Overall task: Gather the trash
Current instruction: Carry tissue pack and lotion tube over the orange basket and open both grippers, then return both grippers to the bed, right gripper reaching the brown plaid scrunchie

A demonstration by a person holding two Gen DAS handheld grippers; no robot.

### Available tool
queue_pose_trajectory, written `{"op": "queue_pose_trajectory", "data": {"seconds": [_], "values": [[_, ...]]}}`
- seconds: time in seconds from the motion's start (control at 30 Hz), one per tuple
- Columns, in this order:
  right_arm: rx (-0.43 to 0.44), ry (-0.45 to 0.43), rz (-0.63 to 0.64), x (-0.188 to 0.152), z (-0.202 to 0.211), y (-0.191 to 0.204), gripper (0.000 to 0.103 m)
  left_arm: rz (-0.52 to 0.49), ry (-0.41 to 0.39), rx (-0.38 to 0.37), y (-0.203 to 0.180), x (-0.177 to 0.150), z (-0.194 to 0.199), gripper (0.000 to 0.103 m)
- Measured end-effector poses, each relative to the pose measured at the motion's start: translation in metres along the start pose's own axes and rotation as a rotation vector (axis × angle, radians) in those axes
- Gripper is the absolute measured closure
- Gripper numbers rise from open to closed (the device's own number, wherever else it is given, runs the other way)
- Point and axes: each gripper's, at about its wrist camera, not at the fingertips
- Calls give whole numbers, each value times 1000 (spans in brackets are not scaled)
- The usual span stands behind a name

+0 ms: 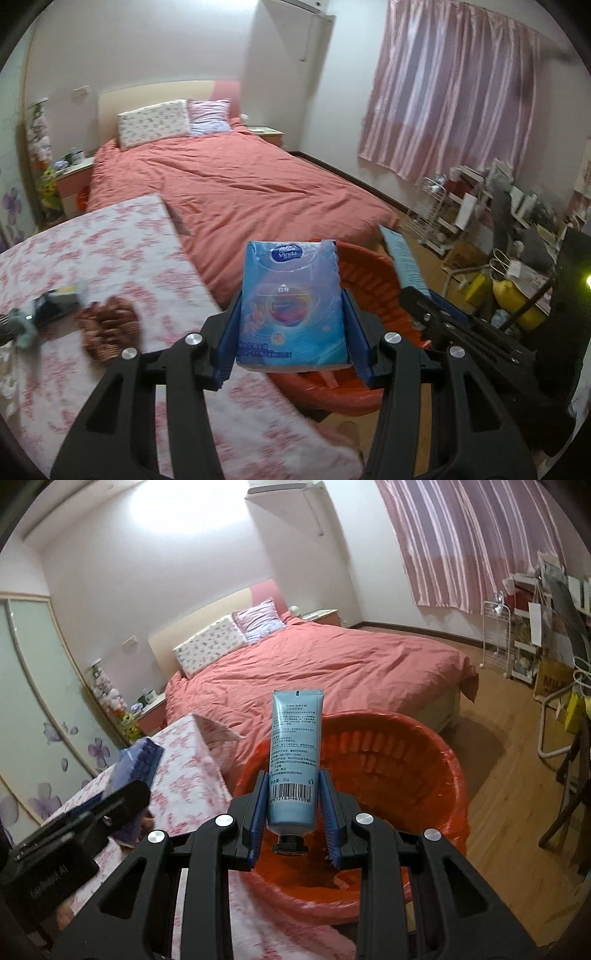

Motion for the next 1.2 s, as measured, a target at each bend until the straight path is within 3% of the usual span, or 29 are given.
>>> {"op": "queue_pose_trajectory", "data": {"seconds": [0.2,0.33,0.4,0.47,0.8,1.2], "values": [[-7,17,-56,8,-18,-22,75,-16,49,-19,-18,1,-43,51],[2,52,-94,12,-32,-34,73,-11,88,15,-11,-3,-65,43],[3,60,-99,8,-33,-37,61,1,99,42,-1,-7,-66,41],[-13,57,-97,6,-32,-37,58,13,102,61,8,-9,-64,41],[-20,61,-22,4,-19,-9,58,-12,50,223,51,-31,-8,35],[68,111,152,-22,-9,83,58,87,-21,416,134,-57,82,30]]}}
Point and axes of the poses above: each gripper's, at about its wrist camera, not at the fingertips, and z roughly against the way its jaws point, y to its left, x to its top, and after that the axes turned 7 degrees about -x, right-handed
